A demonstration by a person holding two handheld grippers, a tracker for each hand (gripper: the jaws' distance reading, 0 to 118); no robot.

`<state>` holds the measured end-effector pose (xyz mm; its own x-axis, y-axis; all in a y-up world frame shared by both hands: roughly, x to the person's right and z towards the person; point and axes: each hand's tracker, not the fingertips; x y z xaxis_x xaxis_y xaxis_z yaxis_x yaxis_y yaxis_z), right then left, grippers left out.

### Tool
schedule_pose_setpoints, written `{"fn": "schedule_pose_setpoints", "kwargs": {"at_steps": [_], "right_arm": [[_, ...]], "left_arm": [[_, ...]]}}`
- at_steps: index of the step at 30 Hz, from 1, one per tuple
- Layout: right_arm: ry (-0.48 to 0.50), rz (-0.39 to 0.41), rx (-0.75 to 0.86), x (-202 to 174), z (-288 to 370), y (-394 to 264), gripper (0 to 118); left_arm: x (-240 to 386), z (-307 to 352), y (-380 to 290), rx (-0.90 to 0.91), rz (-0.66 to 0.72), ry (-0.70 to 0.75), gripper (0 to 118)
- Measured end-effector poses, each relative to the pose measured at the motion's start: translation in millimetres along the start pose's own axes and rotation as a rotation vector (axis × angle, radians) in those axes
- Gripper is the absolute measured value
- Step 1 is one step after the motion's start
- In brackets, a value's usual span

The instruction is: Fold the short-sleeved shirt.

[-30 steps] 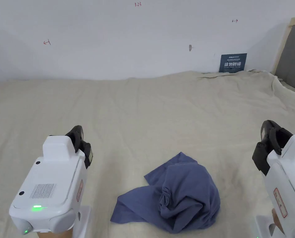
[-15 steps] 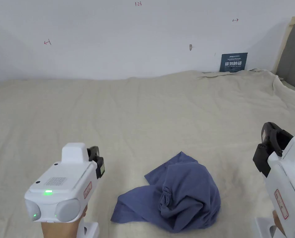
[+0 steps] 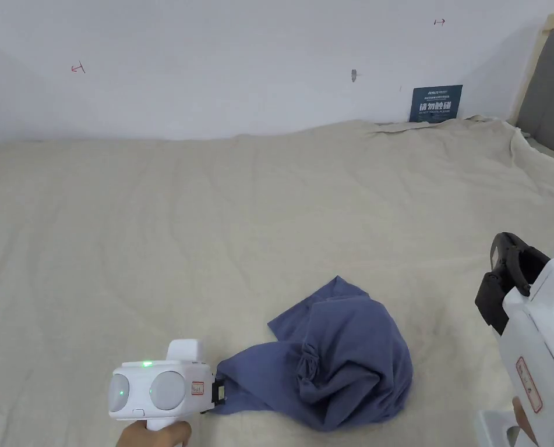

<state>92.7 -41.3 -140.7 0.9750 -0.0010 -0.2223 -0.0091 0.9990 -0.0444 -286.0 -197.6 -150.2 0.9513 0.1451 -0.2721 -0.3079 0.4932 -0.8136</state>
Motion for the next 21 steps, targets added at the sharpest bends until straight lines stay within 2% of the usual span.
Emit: {"fn": "schedule_pose_setpoints", "kwargs": {"at_steps": [3, 4, 5, 7, 10, 12, 15, 18, 19, 20, 21], "right_arm": [[0.0, 0.0, -0.009, -0.4, -0.3, -1.3, 0], [0.0, 0.0, -0.012, -0.5, -0.8, -1.9, 0], [-0.001, 0.001, -0.014, 0.0, -1.3, -2.9, 0], [-0.001, 0.002, -0.019, 0.4, -2.7, -4.3, 0], [-0.006, 0.002, -0.028, 0.3, -4.6, -5.3, 0], [-0.006, -0.001, -0.033, 0.7, -6.0, -6.0, 0], [-0.004, 0.0, -0.038, 0.7, -7.1, -7.0, 0], [-0.004, 0.004, -0.042, -5.0, -4.8, -3.2, 0], [-0.004, 0.003, -0.047, -6.1, -5.6, -2.8, 0], [-0.003, 0.003, -0.05, -6.7, -6.9, -3.0, 0], [-0.002, 0.002, -0.054, -8.6, -8.3, -1.8, 0]], "left_arm": [[0.3, -10.8, -1.7, -0.035, 0.011, 0.002, 43], [0.3, -14.1, -3.2, -0.056, 0.01, 0.002, 64], [0.9, -16.9, -3.1, -0.058, 0.013, 0.005, 73], [5.0, -23.2, -2.5, -0.076, 0.004, 0.035, 82], [11.6, -30.9, -3.2, -0.098, -0.037, 0.068, 82], [14.7, -37.9, -3.4, -0.12, -0.059, 0.091, 81], [18.9, -44.0, -3.1, -0.144, -0.065, 0.101, 70], [20.6, -40.9, -3.2, -0.13, -0.083, 0.101, 35], [20.5, -38.3, -2.5, -0.119, -0.088, 0.092, 14], [19.9, -35.3, -1.6, -0.108, -0.092, 0.081, 6], [19.1, -33.6, -0.7, -0.099, -0.088, 0.047, 4]]}}
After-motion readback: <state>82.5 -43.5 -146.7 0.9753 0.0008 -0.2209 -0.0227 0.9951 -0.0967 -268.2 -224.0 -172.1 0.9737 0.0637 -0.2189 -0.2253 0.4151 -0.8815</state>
